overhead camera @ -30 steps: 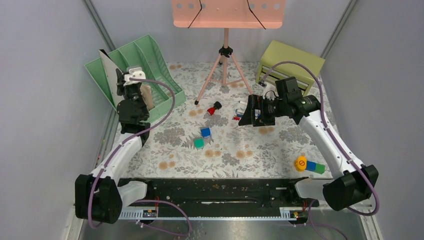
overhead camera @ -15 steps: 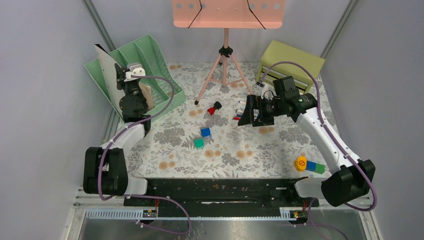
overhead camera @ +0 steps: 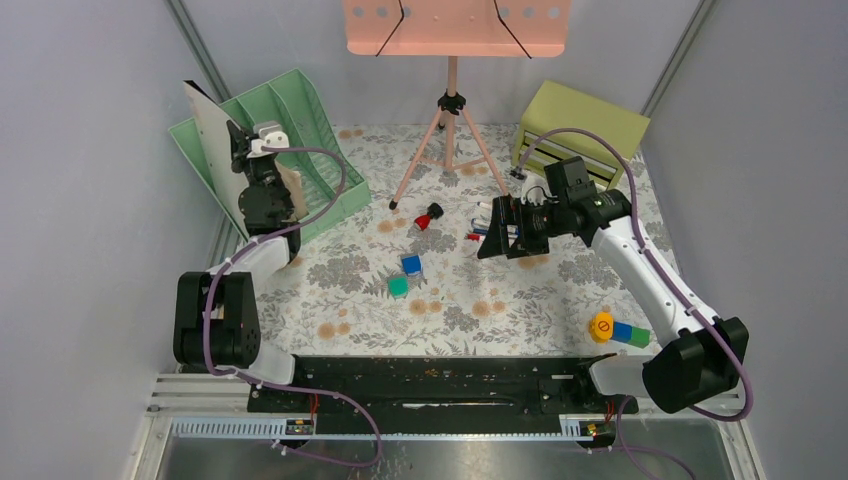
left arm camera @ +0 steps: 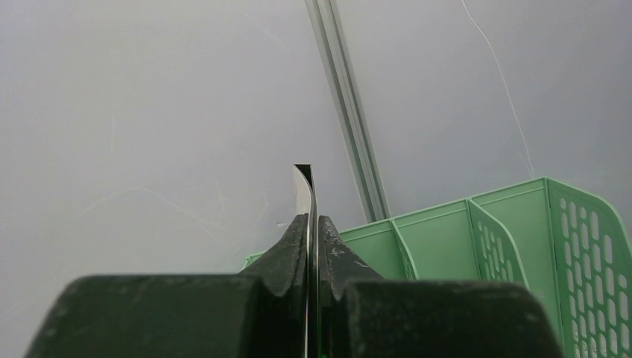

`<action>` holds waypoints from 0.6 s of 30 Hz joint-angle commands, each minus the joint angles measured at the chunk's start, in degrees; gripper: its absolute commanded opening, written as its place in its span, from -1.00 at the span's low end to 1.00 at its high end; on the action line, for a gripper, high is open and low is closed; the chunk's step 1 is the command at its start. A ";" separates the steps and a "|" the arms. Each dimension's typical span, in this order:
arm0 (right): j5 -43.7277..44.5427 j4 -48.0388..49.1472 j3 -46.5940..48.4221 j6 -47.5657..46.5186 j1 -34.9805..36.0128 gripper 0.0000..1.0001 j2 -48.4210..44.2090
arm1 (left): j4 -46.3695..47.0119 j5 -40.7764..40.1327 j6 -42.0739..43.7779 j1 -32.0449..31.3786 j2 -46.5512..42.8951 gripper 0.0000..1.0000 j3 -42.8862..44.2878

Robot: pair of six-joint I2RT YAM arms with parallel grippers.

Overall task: Organize the desk
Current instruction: Place the folder in the storage box.

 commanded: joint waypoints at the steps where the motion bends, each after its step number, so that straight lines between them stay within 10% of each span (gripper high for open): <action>1: -0.50 0.04 -0.68 -1.02 -0.15 0.99 -1.03 | 2.28 5.56 -2.16 0.38 0.44 -1.00 2.39; 18: 0.27 3.13 -9.32 -1.75 -0.16 0.99 -5.82 | 6.68 3.24 -2.87 0.81 8.63 -1.00 9.38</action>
